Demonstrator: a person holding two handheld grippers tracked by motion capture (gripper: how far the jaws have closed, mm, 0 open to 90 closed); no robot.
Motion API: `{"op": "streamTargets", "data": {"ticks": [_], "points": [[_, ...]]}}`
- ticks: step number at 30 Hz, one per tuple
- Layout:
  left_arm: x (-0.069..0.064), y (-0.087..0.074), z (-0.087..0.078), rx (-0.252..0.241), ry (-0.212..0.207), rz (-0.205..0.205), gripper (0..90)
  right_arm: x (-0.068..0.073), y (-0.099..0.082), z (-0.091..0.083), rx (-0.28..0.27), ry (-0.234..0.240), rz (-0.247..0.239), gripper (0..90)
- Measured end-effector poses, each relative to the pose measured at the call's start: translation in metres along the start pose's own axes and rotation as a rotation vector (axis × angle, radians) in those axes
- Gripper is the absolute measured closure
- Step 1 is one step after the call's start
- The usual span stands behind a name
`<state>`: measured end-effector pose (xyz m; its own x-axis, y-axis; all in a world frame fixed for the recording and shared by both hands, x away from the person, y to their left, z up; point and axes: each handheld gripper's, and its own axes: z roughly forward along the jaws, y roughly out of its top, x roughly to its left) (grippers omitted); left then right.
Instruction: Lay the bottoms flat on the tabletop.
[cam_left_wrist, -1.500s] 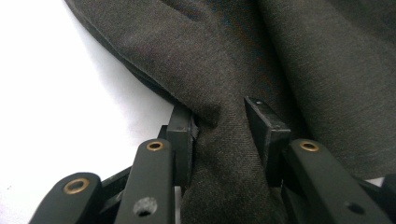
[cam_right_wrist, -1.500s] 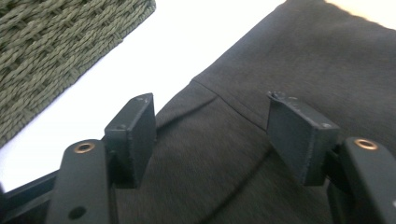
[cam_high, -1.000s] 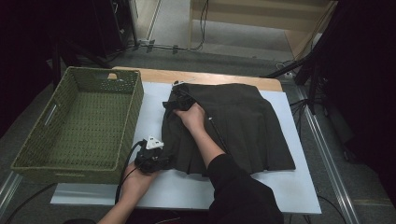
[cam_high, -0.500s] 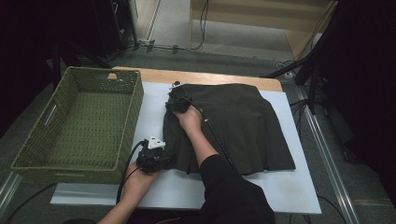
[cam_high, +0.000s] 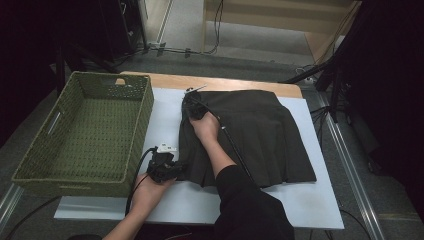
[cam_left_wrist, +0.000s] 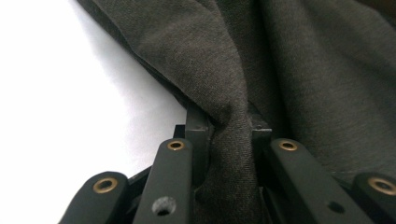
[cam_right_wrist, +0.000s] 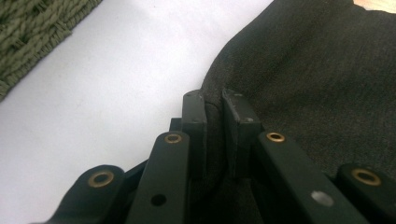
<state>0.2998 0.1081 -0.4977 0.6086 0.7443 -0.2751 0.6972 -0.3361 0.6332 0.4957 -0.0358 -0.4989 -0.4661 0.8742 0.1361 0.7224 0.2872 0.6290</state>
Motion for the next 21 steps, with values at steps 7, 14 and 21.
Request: {"op": "streamTargets", "data": {"ticks": [7,14,21], "points": [[-0.007,0.013,-0.022,-0.091,-0.023,0.0,79.1,-0.011,0.016,-0.025,-0.028,0.052,0.017,78.7],[-0.027,0.029,-0.033,-0.144,-0.06,0.045,79.2,-0.024,0.022,-0.059,-0.068,0.08,0.044,78.6],[-0.038,0.04,-0.033,-0.16,-0.103,0.061,79.3,-0.041,0.02,-0.084,-0.112,0.1,0.08,78.6]]}}
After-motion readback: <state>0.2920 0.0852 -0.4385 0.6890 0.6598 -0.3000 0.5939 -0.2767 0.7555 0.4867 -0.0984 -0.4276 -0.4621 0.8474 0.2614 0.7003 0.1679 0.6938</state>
